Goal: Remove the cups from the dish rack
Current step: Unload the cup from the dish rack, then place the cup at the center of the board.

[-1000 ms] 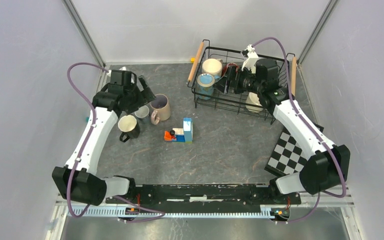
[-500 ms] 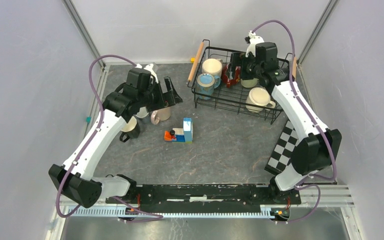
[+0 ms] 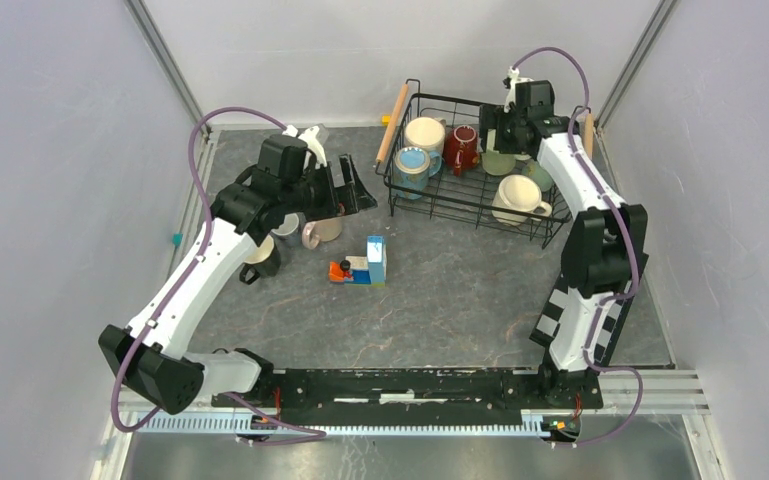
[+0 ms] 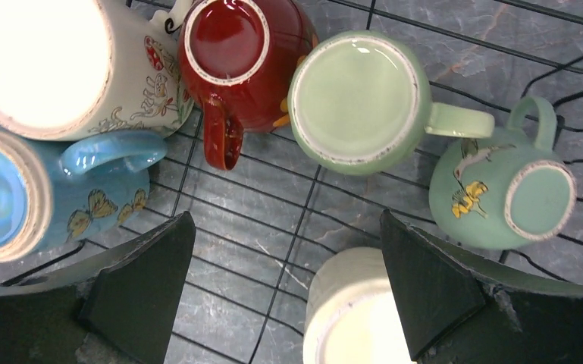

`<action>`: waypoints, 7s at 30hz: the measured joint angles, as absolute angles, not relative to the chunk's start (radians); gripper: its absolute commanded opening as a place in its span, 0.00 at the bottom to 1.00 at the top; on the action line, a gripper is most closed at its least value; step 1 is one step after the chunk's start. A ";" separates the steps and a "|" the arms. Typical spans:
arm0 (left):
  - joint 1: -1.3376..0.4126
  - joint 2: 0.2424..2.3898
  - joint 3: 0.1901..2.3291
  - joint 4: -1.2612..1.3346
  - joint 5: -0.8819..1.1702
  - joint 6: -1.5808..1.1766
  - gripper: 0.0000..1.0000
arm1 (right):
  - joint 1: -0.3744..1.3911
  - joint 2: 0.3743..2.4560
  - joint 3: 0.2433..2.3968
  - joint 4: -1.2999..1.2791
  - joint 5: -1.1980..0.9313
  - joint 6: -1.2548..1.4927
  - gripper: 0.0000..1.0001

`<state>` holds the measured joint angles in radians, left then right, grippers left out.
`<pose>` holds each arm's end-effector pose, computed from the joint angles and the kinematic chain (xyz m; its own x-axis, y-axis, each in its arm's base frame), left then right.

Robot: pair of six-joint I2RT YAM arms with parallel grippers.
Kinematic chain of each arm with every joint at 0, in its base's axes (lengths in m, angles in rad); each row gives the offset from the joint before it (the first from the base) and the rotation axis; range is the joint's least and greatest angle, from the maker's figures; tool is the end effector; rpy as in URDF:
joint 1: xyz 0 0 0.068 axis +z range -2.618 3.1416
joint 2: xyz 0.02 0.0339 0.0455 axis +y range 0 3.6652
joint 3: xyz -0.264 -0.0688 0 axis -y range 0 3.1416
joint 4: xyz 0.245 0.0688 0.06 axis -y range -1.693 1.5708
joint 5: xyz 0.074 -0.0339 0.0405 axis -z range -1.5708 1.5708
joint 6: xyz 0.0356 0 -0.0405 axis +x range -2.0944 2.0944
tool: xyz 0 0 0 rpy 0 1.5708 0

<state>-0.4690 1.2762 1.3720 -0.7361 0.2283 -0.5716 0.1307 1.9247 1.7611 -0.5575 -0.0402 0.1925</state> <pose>0.2360 -0.1286 0.3844 -0.7740 -0.1986 -0.6013 0.2181 0.8078 -0.5475 0.4413 0.0595 0.3081 -0.6731 0.1043 -0.7321 -0.0320 0.9850 0.1697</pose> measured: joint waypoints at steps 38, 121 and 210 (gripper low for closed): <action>-0.469 1.265 1.352 -0.723 0.245 -0.566 1.00 | 0.306 2.255 1.926 -0.404 0.279 0.460 0.46; -0.469 1.283 1.319 -0.699 0.268 -0.566 1.00 | 0.325 2.231 1.823 -0.383 0.318 0.239 0.00; -0.467 1.308 1.280 -0.420 0.355 -0.758 1.00 | 0.372 1.636 1.580 -0.537 0.249 0.284 0.00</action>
